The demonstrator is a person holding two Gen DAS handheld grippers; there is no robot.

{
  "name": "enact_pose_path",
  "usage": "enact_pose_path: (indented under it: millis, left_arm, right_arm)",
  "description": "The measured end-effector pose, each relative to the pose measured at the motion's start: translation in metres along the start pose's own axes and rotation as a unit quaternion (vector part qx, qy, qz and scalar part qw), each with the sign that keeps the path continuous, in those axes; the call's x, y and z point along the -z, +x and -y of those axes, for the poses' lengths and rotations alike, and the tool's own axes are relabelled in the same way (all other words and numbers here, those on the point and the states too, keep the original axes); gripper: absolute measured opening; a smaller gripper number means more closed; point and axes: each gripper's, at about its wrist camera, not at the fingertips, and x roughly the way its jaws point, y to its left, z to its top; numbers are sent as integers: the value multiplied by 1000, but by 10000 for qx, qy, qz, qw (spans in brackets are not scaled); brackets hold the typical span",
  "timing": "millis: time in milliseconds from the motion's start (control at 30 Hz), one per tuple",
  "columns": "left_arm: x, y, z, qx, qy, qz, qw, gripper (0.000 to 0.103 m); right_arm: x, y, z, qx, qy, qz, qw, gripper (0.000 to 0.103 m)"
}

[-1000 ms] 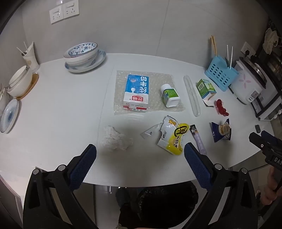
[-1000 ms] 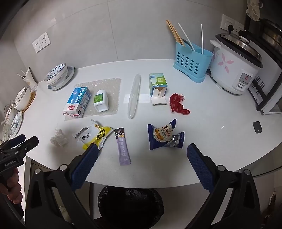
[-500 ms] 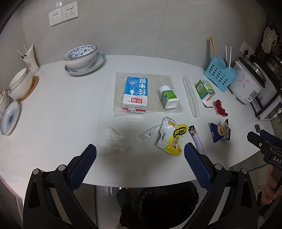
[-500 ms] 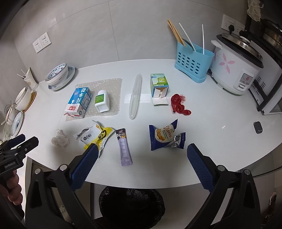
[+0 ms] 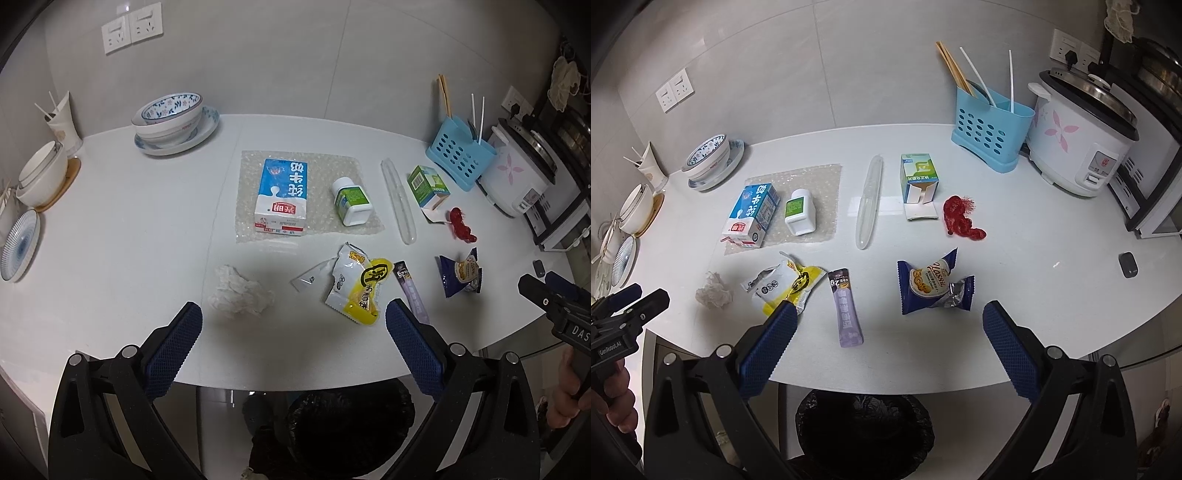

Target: Collect trash

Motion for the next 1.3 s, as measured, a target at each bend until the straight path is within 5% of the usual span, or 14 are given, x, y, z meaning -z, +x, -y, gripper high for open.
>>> enact_pose_path:
  millis: [1300]
  left_arm:
    - [4,-2,3,-55,64,-18,10000,97]
  right_arm:
    - [4,-3,-1,-8,9,-40,10000,96]
